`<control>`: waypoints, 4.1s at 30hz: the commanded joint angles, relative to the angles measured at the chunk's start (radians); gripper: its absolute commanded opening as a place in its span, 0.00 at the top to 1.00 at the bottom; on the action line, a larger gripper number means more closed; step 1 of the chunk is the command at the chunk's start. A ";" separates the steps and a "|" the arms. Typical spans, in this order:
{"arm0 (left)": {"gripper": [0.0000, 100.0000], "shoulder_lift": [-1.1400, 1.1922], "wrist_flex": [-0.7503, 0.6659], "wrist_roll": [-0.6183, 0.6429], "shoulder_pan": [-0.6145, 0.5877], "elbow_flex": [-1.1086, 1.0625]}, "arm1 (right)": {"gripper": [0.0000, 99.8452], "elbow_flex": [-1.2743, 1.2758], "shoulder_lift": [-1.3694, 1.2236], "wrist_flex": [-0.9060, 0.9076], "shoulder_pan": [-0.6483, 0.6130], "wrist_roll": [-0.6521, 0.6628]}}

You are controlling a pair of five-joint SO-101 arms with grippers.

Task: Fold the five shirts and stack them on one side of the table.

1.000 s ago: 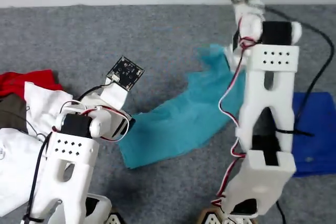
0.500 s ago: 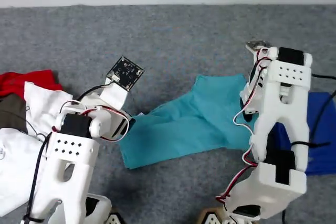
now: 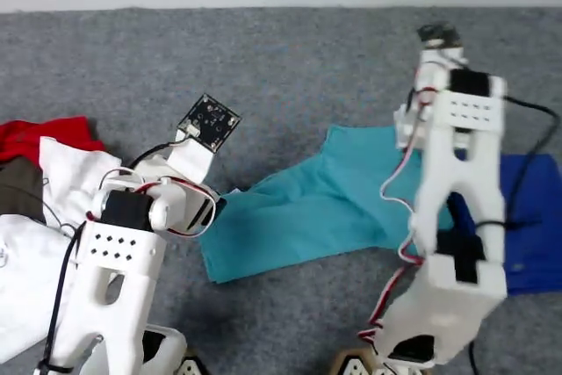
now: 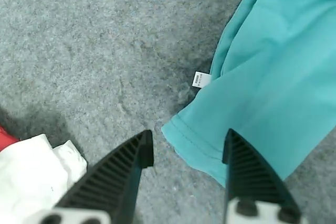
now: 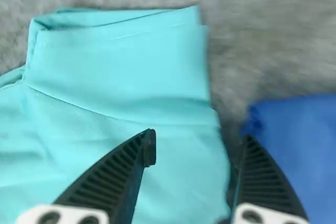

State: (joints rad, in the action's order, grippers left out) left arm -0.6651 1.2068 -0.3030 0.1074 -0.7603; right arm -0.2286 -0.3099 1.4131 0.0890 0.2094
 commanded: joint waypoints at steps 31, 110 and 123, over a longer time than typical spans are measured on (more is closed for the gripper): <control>0.79 -0.014 -0.101 -0.003 -0.002 -0.099 | 0.99 -0.855 -0.479 0.386 -0.036 0.068; 0.76 1.145 0.097 0.272 0.213 0.750 | 0.99 -0.437 0.432 0.380 -0.188 0.074; 0.78 1.145 0.324 0.279 0.173 0.866 | 0.99 -0.298 0.438 0.335 -0.183 0.074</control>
State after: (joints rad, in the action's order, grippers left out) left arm 0.4841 1.4615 -0.0315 0.2823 0.0514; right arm -0.5447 0.0890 1.7538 -0.0905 0.2708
